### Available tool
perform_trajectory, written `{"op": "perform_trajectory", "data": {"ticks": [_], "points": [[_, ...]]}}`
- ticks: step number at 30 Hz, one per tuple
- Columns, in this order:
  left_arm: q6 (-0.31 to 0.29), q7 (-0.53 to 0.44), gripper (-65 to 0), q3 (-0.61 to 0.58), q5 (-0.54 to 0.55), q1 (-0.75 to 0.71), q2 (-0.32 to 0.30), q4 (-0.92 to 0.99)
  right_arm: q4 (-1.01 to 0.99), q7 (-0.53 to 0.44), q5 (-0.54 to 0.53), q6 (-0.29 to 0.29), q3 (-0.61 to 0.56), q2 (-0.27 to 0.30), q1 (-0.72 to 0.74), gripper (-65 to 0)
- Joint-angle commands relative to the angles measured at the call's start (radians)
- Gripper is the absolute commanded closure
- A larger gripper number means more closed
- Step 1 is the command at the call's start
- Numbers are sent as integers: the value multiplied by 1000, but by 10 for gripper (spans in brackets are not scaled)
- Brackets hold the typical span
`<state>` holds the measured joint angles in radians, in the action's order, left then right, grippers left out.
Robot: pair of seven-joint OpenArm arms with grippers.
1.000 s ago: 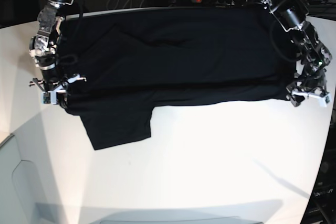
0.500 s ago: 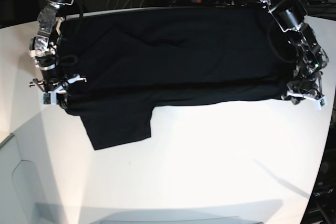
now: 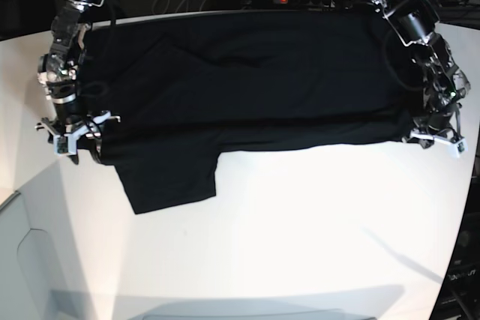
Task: Fold the T-shirt properly
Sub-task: 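Regrasp the hem with the right gripper near the sleeve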
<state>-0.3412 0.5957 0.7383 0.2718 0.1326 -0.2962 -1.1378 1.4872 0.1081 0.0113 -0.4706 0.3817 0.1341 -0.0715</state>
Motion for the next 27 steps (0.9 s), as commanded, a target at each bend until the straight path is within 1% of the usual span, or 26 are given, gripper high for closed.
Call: {"op": "perform_trajectory", "data": {"ticks": [1,4,7,10,12,14,18,22,25,27], "points": [[-5,-21,-1,4,11,16,-19,-37,39,-29,-17,-3,4,-3,14,-346],[-5,-21,-1,5,11,12,-18,-69,86,-20,-17,-3,3,-21,25,-365],[-2,-21,-1,5,11,3,-18,-81,56,-12,-12,-3,-11,-27,86,-369],[-3,-21,-1,5,11,2,-18,-81,-52,77,-12,-3,-45,-21,195,-369],[-3,-21,-1,5,11,2,-18,-81,-144,152,-10,-3,-48,-4,273,-369],[-3,-21,-1,5,10,2,-18,-81,-231,189,-10,-3,-66,11,335,-369],[-3,-21,-1,4,8,2,-18,-81,-399,189,-10,-3,-145,51,428,-369],[-2,-21,-1,4,7,3,-18,-81,-570,187,-10,-3,-247,66,531,-369],[-2,-21,-1,4,7,2,-18,-80,-662,186,-10,-3,-261,62,585,-369],[-2,-21,-1,4,7,3,-18,-77,-701,164,-10,-1,-261,58,606,-369]]}}
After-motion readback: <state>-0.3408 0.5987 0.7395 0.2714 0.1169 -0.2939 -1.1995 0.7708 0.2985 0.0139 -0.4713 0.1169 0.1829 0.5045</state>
